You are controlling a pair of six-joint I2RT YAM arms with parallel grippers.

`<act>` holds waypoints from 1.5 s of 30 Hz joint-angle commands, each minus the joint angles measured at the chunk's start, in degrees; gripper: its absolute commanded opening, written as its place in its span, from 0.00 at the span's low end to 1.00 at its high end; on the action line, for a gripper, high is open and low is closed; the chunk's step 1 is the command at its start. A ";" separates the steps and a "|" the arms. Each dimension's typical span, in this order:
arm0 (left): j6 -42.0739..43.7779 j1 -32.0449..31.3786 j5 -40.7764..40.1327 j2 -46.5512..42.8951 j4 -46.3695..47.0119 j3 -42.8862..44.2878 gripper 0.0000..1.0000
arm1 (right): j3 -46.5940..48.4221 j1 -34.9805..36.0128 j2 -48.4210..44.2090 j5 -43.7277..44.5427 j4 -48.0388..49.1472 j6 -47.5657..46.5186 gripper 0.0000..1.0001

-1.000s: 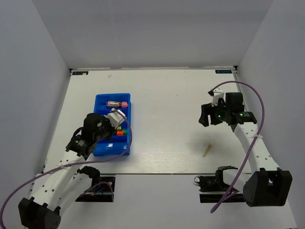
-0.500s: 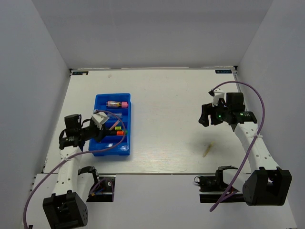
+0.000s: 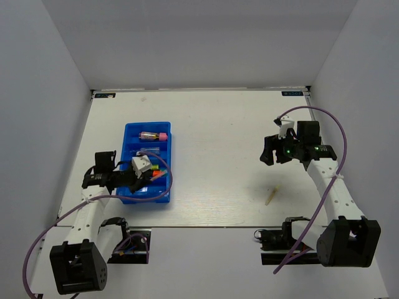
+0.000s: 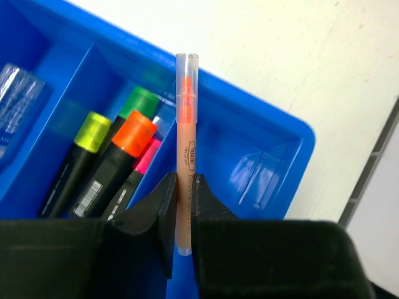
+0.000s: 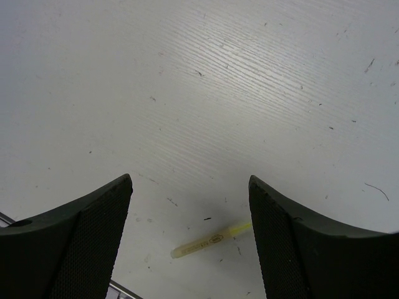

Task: Sort the stationery into containers
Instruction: Place the pen in the storage box, then pick up the pen from the corner of the board.

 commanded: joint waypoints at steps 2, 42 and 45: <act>2.59 -1.06 -3.53 -0.72 -1.10 -1.07 0.01 | 0.06 -0.79 0.13 -1.77 -0.59 -0.69 0.78; -49.03 -33.47 -15.05 -10.59 8.77 3.39 1.00 | -9.51 -8.00 9.45 -12.06 -30.59 -123.48 0.65; -47.60 -34.37 -15.23 -8.29 7.25 5.68 1.00 | -10.65 -8.44 10.85 -12.06 -26.88 -122.51 0.63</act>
